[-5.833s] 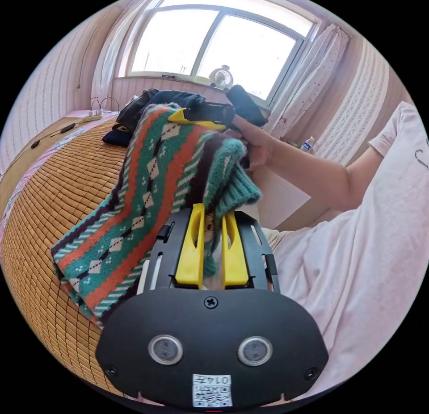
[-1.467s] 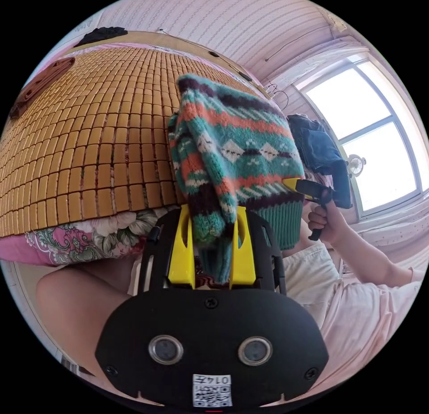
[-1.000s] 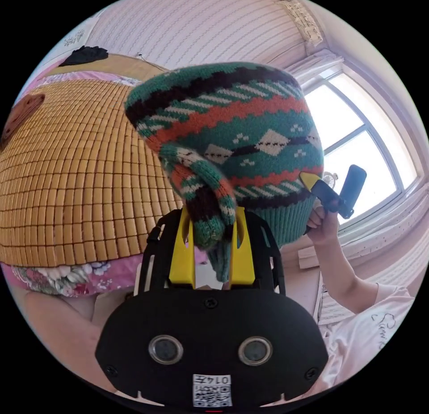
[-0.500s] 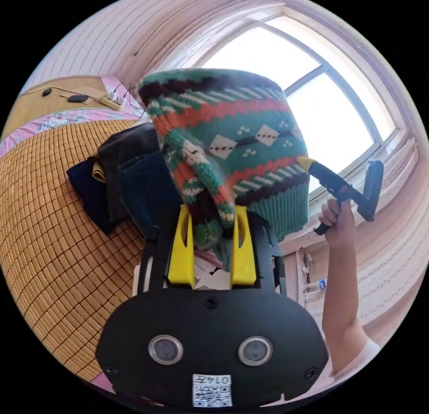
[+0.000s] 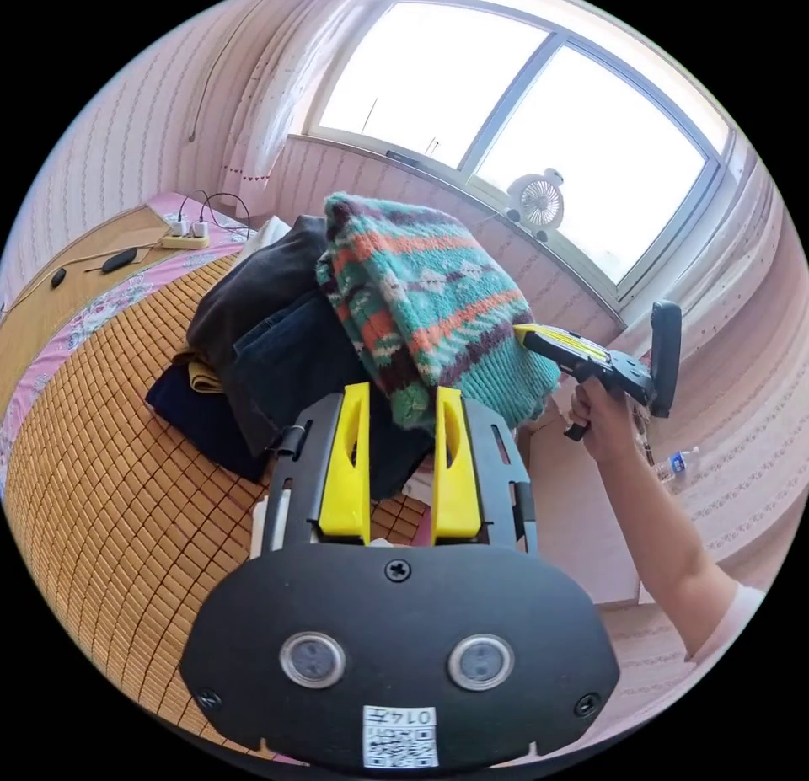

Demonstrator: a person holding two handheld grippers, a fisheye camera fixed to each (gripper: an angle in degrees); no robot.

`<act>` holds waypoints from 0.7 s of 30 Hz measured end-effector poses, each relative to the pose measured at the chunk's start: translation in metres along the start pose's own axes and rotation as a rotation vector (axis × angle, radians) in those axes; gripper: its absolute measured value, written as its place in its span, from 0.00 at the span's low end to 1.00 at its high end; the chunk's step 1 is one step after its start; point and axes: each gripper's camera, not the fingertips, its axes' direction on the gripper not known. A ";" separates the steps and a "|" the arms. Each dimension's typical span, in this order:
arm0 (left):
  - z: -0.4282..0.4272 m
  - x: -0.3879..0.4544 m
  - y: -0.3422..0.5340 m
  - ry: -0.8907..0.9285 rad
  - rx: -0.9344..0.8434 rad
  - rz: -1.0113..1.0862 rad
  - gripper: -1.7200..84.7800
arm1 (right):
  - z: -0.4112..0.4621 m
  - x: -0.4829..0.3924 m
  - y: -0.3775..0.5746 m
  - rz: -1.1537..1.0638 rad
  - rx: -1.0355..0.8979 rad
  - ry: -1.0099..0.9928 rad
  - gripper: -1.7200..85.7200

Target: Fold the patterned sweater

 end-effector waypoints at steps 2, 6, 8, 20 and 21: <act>-0.034 -0.001 0.032 -0.037 0.015 0.047 0.13 | -0.032 -0.030 0.031 0.020 0.097 0.014 0.03; -0.127 -0.010 0.158 -0.232 0.013 0.150 0.12 | -0.056 -0.103 0.122 -0.071 0.096 -0.185 0.07; -0.170 -0.020 0.223 -0.309 -0.014 0.113 0.11 | -0.047 -0.154 0.192 -0.079 -0.035 -0.288 0.09; -0.424 -0.033 0.530 -0.729 0.246 -0.511 0.13 | -0.027 -0.375 0.244 -0.346 -0.160 -0.557 0.14; -0.436 -0.033 0.549 -0.746 0.281 -0.539 0.13 | -0.025 -0.389 0.239 -0.379 -0.163 -0.579 0.14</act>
